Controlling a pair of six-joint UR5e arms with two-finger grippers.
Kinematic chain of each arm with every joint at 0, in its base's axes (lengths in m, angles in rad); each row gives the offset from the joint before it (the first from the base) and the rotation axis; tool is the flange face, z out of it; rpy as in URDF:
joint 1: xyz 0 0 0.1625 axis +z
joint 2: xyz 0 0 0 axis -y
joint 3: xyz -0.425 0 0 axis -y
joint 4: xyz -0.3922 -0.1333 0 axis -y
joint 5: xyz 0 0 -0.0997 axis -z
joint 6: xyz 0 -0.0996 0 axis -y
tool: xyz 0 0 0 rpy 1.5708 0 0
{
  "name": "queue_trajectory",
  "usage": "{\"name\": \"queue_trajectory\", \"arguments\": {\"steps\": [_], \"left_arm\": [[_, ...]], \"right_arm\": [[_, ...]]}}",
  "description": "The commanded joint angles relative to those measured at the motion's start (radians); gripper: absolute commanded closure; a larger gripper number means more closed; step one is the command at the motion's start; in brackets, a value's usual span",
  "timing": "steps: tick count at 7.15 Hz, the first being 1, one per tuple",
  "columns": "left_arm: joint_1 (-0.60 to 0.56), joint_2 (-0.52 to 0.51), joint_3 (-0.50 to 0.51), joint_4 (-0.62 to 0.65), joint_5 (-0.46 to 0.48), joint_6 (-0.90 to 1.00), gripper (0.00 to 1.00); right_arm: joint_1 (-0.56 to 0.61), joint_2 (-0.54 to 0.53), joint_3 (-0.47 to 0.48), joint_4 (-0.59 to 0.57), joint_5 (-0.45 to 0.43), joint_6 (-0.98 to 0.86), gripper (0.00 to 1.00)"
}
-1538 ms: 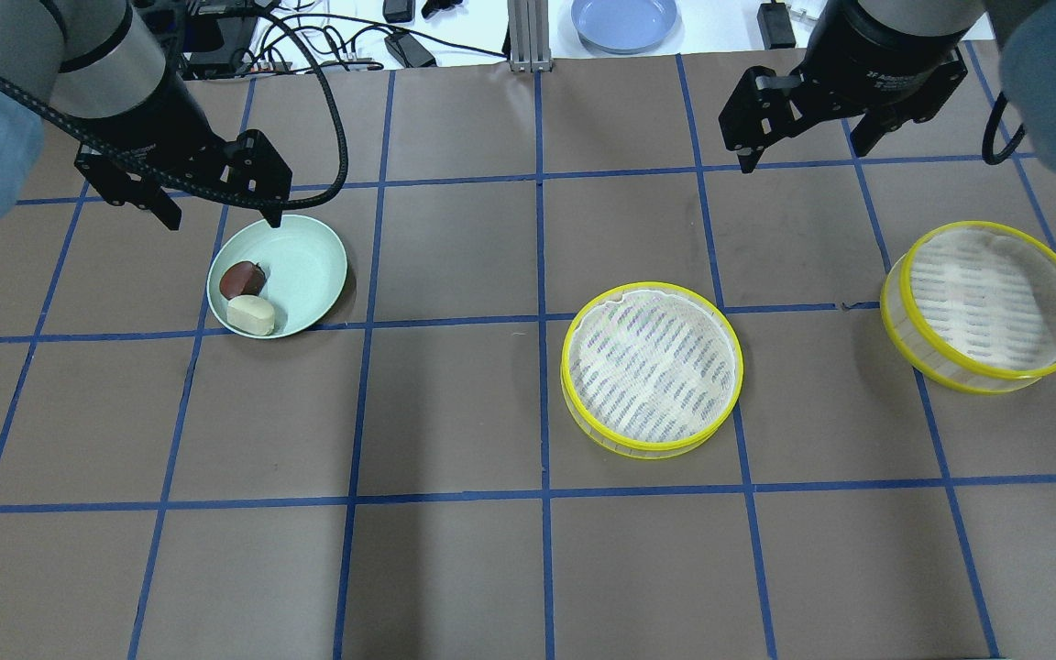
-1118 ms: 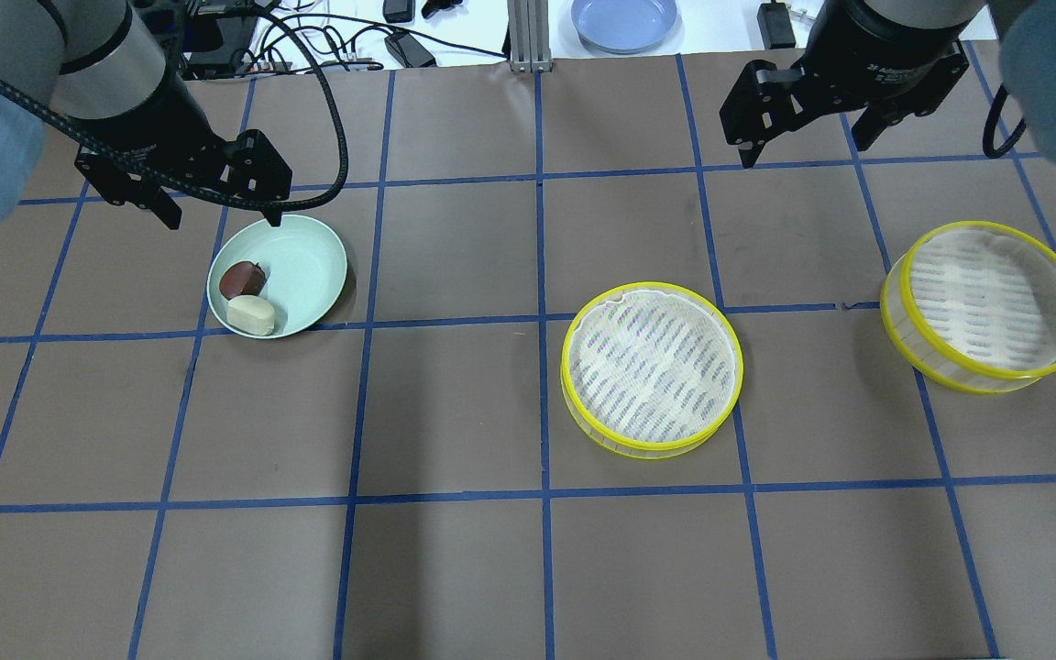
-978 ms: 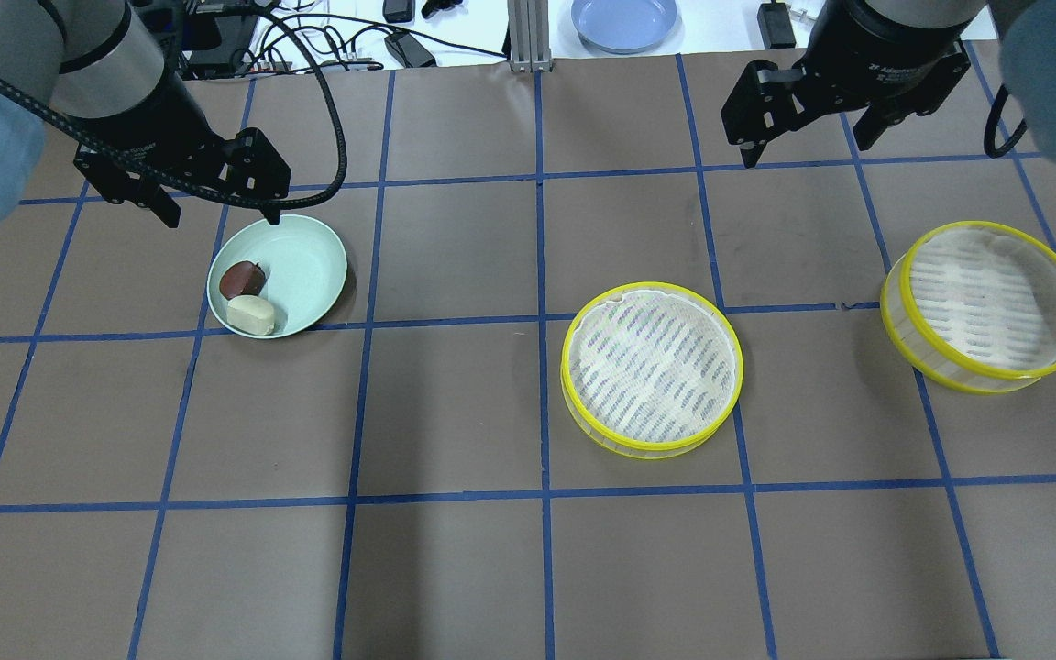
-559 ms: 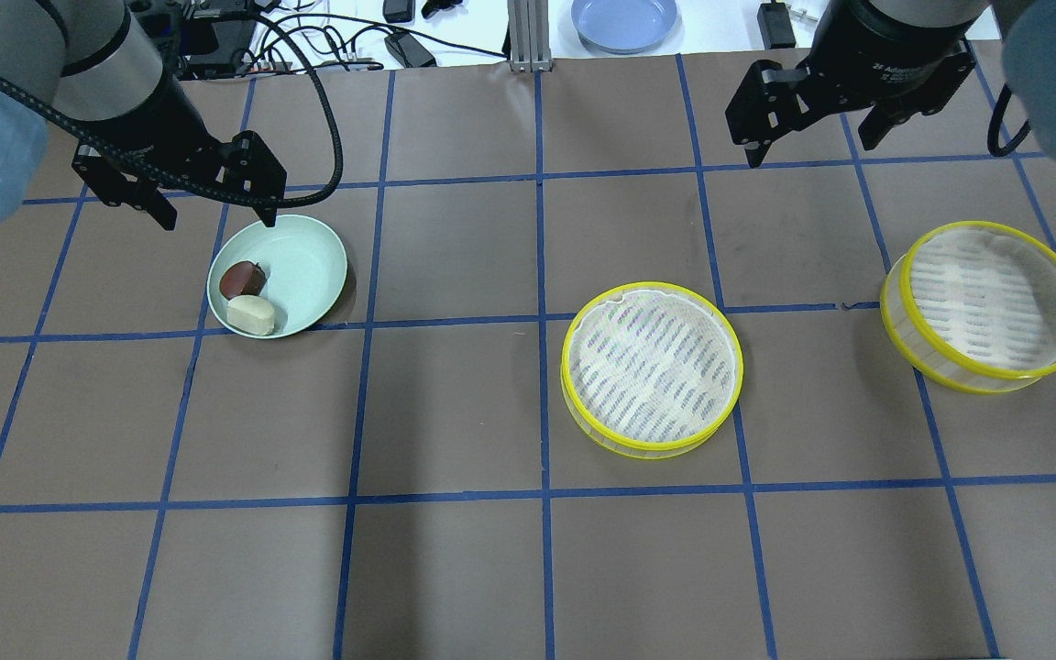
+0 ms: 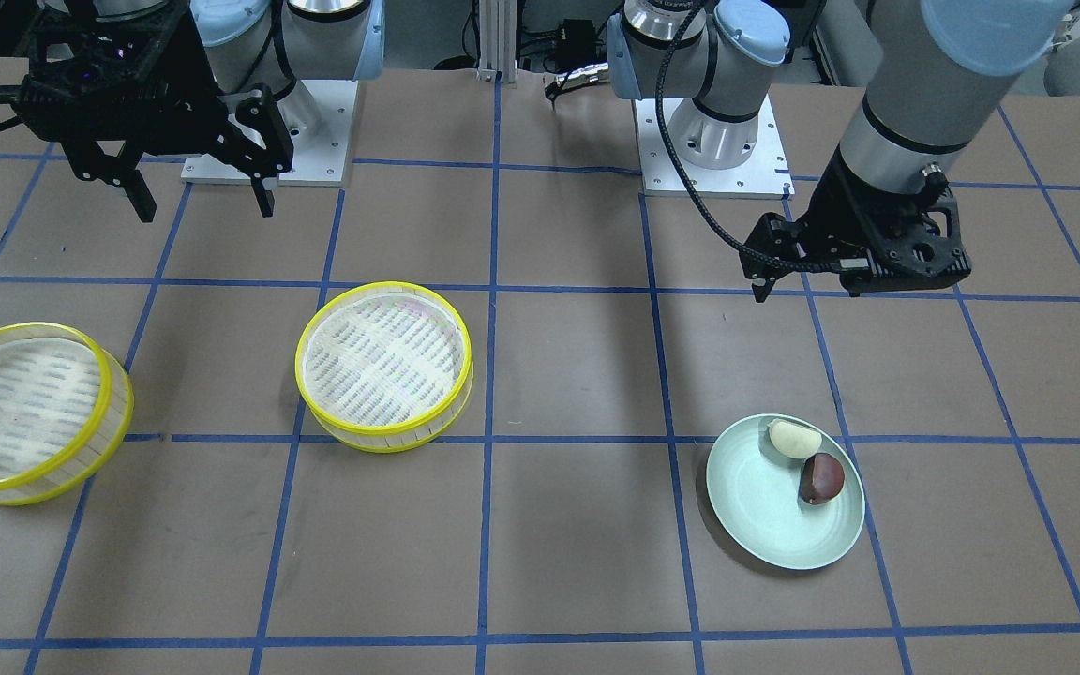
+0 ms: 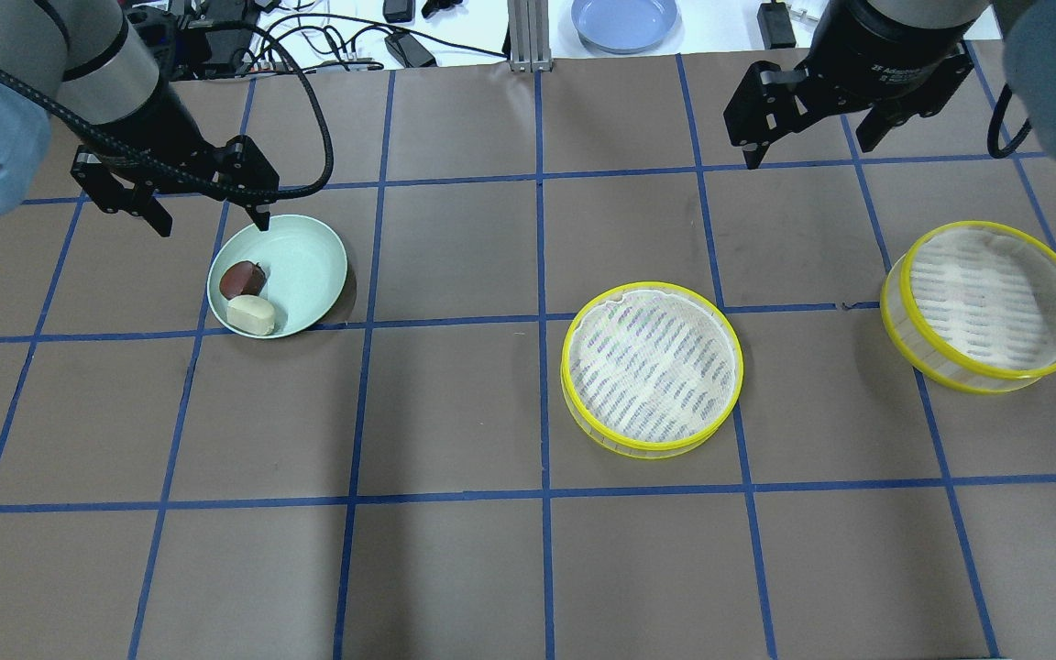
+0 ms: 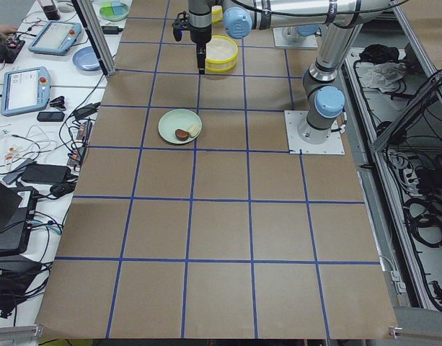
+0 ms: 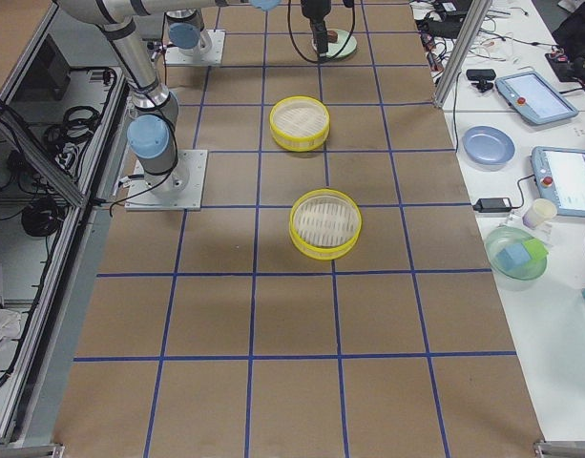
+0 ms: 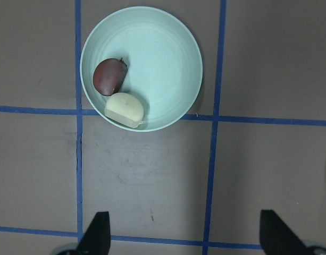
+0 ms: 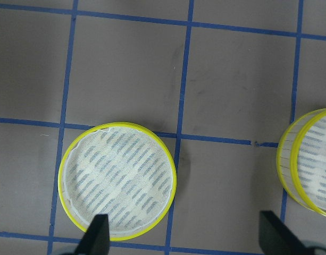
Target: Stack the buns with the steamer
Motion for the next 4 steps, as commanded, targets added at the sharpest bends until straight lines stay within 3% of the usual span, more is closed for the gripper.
{"name": "queue_trajectory", "arguments": {"steps": [1,3,4], "left_arm": [[0.059,-0.035,-0.063,0.104,-0.005,-0.009,0.00],[0.073,-0.118,-0.126,0.258,-0.008,-0.128,0.03],[0.075,-0.162,-0.128,0.260,-0.004,-0.178,0.03]], "right_arm": [[0.000,0.001,0.000,0.003,-0.001,0.000,0.00],[0.000,0.003,0.000,0.001,0.019,0.002,0.00],[0.000,0.003,0.000,0.000,0.013,0.002,0.00]]}}
